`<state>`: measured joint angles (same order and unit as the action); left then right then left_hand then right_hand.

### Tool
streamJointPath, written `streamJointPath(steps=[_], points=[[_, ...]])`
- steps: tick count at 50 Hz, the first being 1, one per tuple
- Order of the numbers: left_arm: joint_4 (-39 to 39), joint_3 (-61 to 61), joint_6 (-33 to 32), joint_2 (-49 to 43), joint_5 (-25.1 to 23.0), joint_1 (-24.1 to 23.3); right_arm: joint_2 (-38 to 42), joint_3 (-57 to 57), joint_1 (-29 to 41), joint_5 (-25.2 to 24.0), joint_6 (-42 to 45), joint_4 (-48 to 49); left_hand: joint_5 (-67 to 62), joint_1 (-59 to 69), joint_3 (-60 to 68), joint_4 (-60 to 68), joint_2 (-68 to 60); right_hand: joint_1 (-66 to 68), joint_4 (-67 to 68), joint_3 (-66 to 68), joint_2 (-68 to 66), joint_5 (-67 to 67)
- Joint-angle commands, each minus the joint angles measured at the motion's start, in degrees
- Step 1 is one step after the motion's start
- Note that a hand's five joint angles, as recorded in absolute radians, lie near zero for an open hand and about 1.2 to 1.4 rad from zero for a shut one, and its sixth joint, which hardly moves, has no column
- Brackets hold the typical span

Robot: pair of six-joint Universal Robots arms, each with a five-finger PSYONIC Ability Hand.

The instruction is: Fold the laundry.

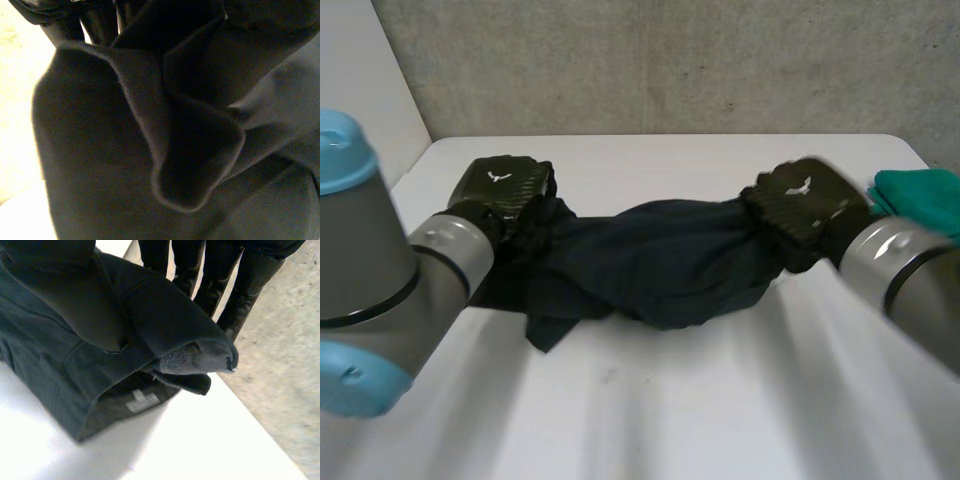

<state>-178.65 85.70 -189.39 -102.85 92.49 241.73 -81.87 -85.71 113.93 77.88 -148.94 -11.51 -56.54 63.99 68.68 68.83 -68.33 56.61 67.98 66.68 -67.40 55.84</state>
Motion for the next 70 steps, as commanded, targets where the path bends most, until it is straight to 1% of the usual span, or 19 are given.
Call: streamJointPath(steps=[1,7,12,16,18,22,28,32,39,41,45,50,56,60,61,65,68,69,70], points=[[4.7,3.9,-0.4,3.9,-0.2,-0.4,3.2,12.2,-1.7,0.2,8.1,-14.1,-13.5,16.0,11.3,11.2,-11.7,23.4,12.0,13.3,-12.6,14.2],[5.5,4.8,-0.5,1.7,-0.2,-0.6,12.6,19.3,-1.6,1.0,8.2,-16.0,-13.5,16.0,11.3,11.2,-11.7,23.4,12.0,13.3,-12.6,14.2],[3.2,0.8,-1.1,-5.8,-0.1,-0.4,21.0,25.0,-1.3,2.5,7.9,-15.4,-13.5,16.0,11.3,11.2,-11.7,23.4,12.0,13.3,-12.6,14.2],[-0.9,-6.1,-1.9,-11.5,0.0,-0.1,28.2,33.4,-1.1,5.4,5.9,-11.8,-13.5,16.0,11.3,11.2,-11.7,23.4,12.0,13.3,-12.6,14.2],[-3.4,-9.2,-2.2,-13.0,0.1,0.0,31.0,38.4,-0.6,7.2,2.7,-6.0,-13.5,16.0,11.3,11.2,-11.7,23.4,12.0,13.3,-12.6,14.2],[-13.5,-17.1,-3.3,-15.1,0.3,0.6,32.0,45.3,-0.5,8.6,-2.1,7.1,-13.5,16.0,11.3,11.2,-11.7,23.4,12.0,13.3,-12.6,14.2],[-35.5,-21.4,-4.1,-12.6,1.2,0.6,29.5,49.5,-0.4,9.4,-4.4,28.0,-13.5,16.0,11.3,11.2,-11.7,23.4,12.0,13.3,-12.6,14.2],[-41.9,-21.4,-4.0,-9.7,1.9,0.4,27.9,49.6,-0.3,9.1,-4.6,32.6,-13.5,16.0,11.3,11.2,-11.7,23.4,12.0,13.3,-12.6,14.2],[-37.6,-16.7,-3.6,-9.2,2.5,-0.7,27.6,47.7,-0.1,6.7,-4.6,26.1,-13.5,16.0,11.3,11.2,-11.7,23.4,12.0,13.3,-12.6,14.2],[-37.0,-14.6,-3.5,-9.2,2.5,-0.9,27.9,45.6,-0.1,4.4,-4.5,22.3,-13.5,16.0,11.3,11.2,-11.7,23.4,12.0,13.3,-12.6,14.2],[-35.0,-9.5,-3.5,-9.7,2.6,-1.1,28.7,41.5,-0.3,3.2,-3.7,14.9,-13.5,16.0,11.3,11.2,-11.7,23.4,12.0,13.3,-12.6,14.2],[-27.6,-2.4,-3.4,-12.4,2.7,-1.1,30.7,35.2,-0.6,2.5,-1.8,4.6,-13.5,16.0,11.3,11.2,-11.7,23.4,12.0,13.3,-12.6,14.2],[-16.4,1.0,-0.6,-16.2,3.0,-1.1,34.1,26.1,-0.7,2.2,7.1,-3.0,-12.3,14.9,10.2,10.0,-10.5,23.4,12.0,13.3,-12.6,14.2],[-10.9,2.1,1.9,-15.6,3.1,-1.1,34.1,22.9,-0.7,2.4,9.5,-2.8,1.5,1.1,-3.6,-3.7,3.2,23.4,12.0,13.3,-12.6,14.2],[-9.4,2.5,2.6,-15.1,3.1,-1.2,34.1,22.6,-0.6,2.4,9.5,-2.6,10.3,-7.8,-12.4,-12.6,12.1,23.4,12.0,13.3,-12.6,14.2],[-7.4,3.9,2.6,-12.0,3.1,-2.2,33.4,21.6,-0.3,2.4,7.6,-1.2,33.6,-31.0,-35.7,-35.8,35.3,23.4,12.0,13.3,-12.6,14.2],[-7.8,6.0,2.3,-8.7,2.9,-3.1,32.0,20.9,-0.3,2.4,3.9,-0.7,44.7,-42.1,-46.8,-46.9,46.4,23.4,12.0,13.3,-12.6,14.2],[-8.0,6.5,2.2,-7.7,2.9,-3.3,31.4,20.7,-0.4,2.3,2.8,-0.7,47.7,-45.2,-49.9,-50.0,49.5,13.5,2.1,3.4,-2.7,4.2],[-8.3,7.0,2.2,-6.8,2.9,-3.4,30.1,19.9,-0.6,2.3,0.3,-0.7,49.7,-47.2,-51.9,-52.0,51.5,-13.6,-25.0,-23.7,24.4,-22.9]])
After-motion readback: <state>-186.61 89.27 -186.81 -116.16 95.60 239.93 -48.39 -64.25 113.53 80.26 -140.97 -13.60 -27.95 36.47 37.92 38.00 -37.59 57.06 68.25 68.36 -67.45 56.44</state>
